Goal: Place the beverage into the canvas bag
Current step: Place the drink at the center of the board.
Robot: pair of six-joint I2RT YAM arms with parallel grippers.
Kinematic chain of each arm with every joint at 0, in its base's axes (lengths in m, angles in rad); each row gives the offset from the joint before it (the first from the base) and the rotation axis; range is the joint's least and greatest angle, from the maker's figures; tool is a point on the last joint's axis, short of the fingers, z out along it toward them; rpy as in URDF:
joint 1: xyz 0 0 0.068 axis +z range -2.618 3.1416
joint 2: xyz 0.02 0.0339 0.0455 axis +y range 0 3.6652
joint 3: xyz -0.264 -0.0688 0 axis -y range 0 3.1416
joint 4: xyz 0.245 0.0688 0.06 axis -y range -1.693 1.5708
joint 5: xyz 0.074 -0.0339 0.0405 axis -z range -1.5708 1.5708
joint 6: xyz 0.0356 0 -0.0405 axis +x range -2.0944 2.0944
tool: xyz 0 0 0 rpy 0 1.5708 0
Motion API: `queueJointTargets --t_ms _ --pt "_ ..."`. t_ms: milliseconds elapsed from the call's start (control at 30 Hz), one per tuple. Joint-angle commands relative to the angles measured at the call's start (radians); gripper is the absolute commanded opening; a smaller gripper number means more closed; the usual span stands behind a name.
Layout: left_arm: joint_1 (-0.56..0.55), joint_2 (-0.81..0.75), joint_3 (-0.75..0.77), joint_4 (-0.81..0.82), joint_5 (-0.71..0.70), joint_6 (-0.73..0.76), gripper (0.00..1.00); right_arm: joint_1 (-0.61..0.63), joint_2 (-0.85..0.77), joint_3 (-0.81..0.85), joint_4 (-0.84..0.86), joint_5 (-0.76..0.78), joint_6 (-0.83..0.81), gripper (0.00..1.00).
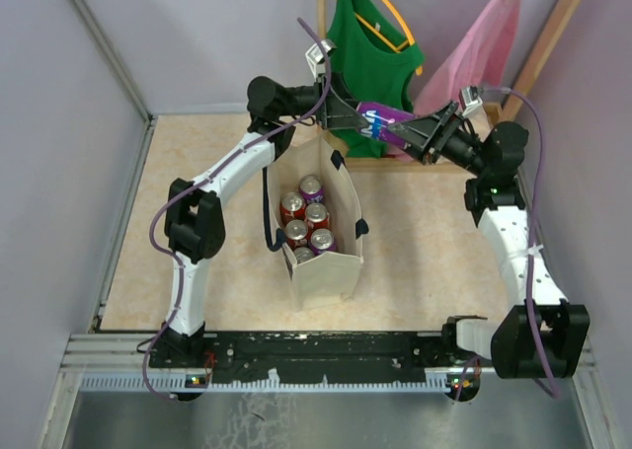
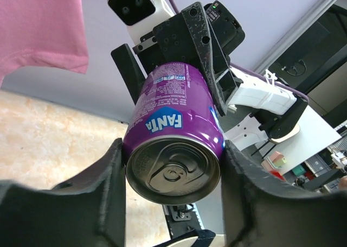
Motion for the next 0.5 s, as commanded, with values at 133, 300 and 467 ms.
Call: queueJointTargets --t_ms 133,300,467 --pt "-0.028 -0.067 0.037 0.092 -0.006 -0.025 0.0 0.007 0.014 -0.005 0.058 0.007 0.02 0.0" --pt "-0.028 -0.066 0.037 0.096 0.0 -0.025 0.0 0.008 0.018 -0.009 0.055 0.006 0.018 0.08" --pt "-0.027 -0.067 0.034 0.092 0.008 -0.021 0.0 0.008 0.01 -0.011 0.037 0.02 -0.007 0.53"
